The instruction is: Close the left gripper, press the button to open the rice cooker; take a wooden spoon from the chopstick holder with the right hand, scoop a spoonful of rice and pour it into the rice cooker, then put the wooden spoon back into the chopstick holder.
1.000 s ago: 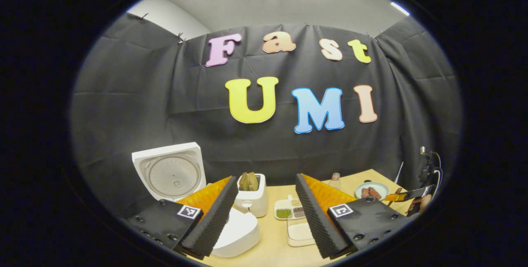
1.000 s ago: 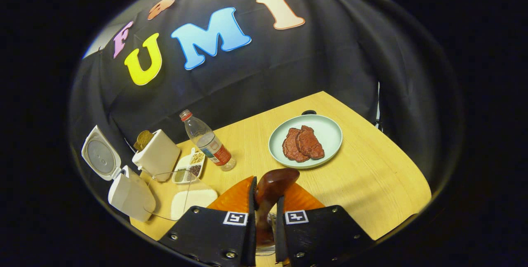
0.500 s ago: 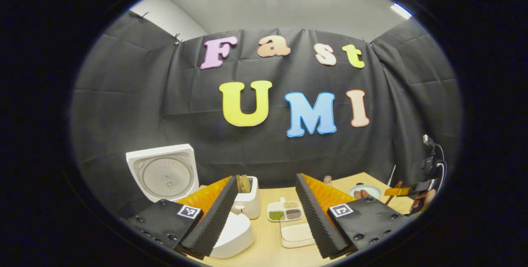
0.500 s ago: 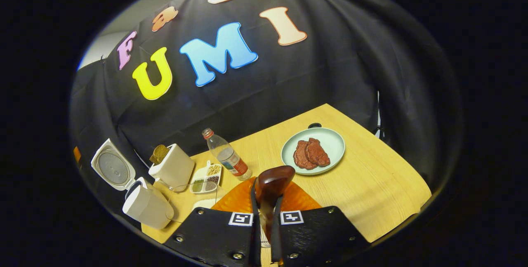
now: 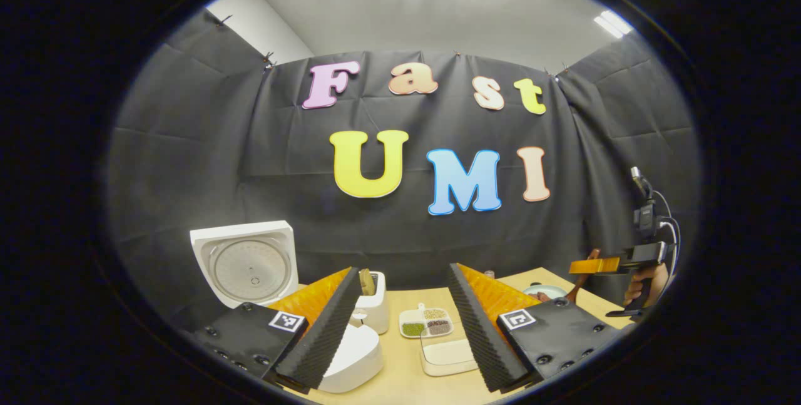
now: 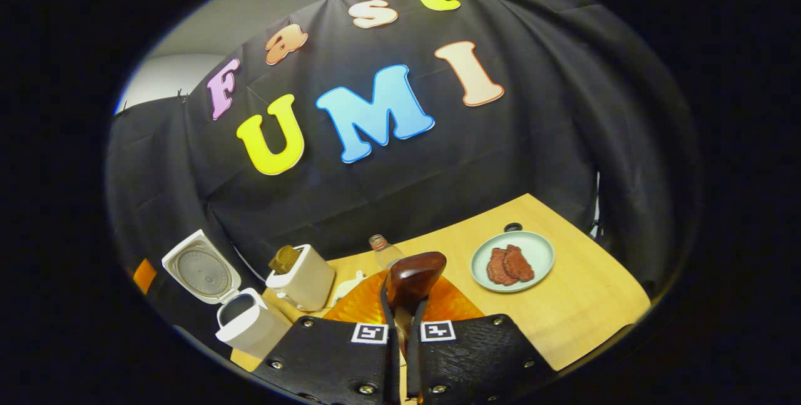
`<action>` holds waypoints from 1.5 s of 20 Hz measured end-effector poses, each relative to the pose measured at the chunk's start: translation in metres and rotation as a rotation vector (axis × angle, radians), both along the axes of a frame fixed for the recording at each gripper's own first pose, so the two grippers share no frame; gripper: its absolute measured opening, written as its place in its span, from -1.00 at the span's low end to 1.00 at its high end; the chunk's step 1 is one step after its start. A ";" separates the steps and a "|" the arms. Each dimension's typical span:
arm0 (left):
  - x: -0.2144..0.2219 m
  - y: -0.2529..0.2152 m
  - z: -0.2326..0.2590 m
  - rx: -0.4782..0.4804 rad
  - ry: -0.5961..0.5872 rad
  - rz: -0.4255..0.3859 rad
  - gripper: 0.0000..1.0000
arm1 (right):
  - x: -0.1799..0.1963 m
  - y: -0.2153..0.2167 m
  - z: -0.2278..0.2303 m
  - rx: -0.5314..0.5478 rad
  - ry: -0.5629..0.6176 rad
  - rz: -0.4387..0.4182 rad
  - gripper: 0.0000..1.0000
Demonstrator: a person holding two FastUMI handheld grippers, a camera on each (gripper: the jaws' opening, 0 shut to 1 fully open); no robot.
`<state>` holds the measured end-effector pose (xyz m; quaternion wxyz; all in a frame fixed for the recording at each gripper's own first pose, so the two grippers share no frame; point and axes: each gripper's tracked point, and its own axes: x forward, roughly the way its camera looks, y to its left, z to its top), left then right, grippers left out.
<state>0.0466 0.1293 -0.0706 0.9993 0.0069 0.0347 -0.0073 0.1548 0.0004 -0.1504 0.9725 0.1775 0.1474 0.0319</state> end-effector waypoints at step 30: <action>-0.019 0.126 -0.067 -0.005 0.129 0.100 0.94 | 0.068 0.207 -0.168 -0.100 0.178 0.206 -0.91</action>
